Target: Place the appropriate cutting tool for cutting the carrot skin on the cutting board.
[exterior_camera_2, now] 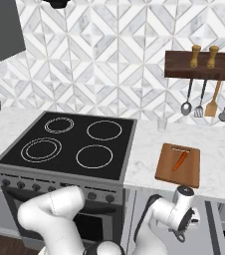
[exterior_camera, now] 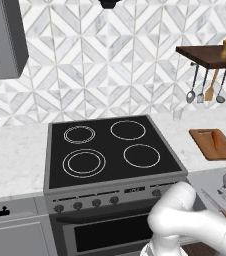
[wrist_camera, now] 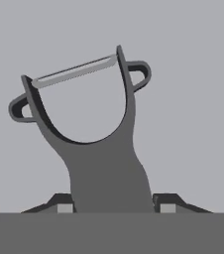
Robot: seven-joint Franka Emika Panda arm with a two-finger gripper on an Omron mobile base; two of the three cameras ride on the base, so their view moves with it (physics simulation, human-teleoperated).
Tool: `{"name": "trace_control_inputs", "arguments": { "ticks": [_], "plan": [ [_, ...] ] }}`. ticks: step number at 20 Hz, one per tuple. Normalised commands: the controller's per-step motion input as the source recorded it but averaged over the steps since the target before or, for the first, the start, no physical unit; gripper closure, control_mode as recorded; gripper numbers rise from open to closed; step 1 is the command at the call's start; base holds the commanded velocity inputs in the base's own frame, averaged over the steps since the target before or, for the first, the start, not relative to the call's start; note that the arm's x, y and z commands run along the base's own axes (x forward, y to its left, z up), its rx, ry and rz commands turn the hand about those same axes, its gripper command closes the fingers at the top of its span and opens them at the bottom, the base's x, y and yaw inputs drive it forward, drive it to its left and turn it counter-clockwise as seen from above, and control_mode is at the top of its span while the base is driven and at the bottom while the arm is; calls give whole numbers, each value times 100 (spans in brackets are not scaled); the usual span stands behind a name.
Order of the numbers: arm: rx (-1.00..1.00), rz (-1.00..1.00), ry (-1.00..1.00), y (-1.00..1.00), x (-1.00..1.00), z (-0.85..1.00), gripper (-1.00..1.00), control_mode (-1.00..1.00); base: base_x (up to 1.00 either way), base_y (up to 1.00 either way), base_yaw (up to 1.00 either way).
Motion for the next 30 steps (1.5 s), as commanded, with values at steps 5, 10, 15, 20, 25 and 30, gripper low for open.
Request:
{"name": "trace_control_inputs", "arguments": {
  "ticks": [5, 10, 15, 20, 25, 30],
  "plan": [
    [0, 0, 0, -2, -7, 38, 100, -100, 0, 0, 0],
    [0, 0, 0, -1, -75, 100, 100, -100, 0, 0, 0],
    [0, 0, -2, 0, -70, 100, 100, -100, 0, 0, 0],
    [0, -4, 0, 0, 22, 100, 100, -100, 0, 0, 0],
    [0, -12, 0, 0, 88, 95, 100, -100, 0, 0, 0],
    [0, -19, 0, 0, 100, 65, 100, -100, 0, 0, 0]
  ]
}}
